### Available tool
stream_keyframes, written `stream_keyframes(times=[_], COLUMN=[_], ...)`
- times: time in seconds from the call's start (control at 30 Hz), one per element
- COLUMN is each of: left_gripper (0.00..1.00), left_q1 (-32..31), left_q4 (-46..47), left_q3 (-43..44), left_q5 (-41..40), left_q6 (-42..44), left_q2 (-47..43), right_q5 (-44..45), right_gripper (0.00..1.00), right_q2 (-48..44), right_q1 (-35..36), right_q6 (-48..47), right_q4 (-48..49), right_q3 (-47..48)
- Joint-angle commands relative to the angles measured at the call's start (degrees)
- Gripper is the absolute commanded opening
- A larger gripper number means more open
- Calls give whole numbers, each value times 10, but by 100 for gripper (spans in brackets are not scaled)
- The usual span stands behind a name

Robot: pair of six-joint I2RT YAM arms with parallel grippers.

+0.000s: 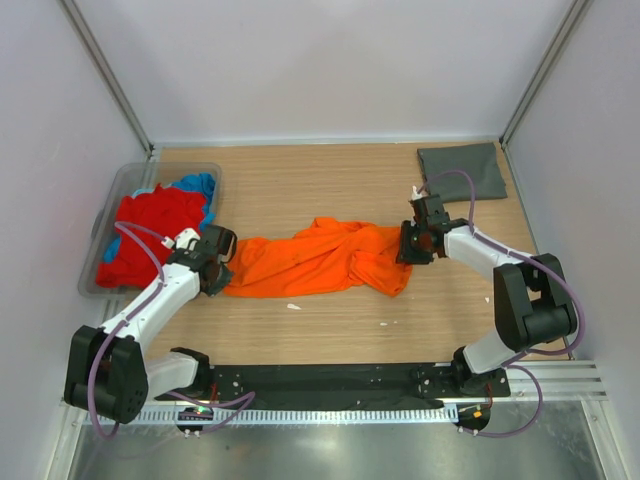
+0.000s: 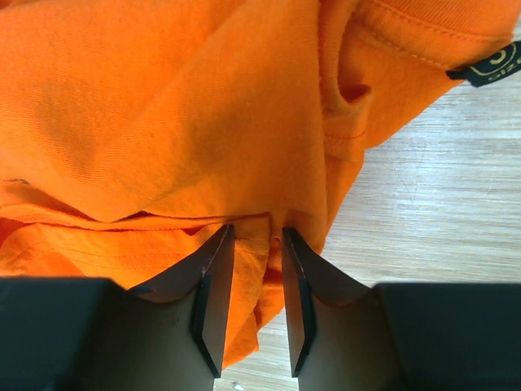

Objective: Fold and stack the t-shirts
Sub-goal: Flatten the tshirt out

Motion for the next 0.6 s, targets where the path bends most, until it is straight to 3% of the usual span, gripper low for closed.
stream_keyframes(times=[0.0, 0.33, 0.57], left_gripper=[0, 0, 0], left_q1=[-1, -1, -1], left_q4=[7, 8, 7], left_q3=[18, 19, 19], left_q5=[-20, -18, -18], left_q6=[2, 2, 1], left_q2=[-3, 0, 1], right_q5=[-6, -30, -28], right_gripper=[36, 27, 28], right_q2=[-26, -39, -28], right_q1=[-6, -19, -20], right_q6=[3, 3, 6], right_q4=[16, 25, 32], right_q3=[-4, -14, -19])
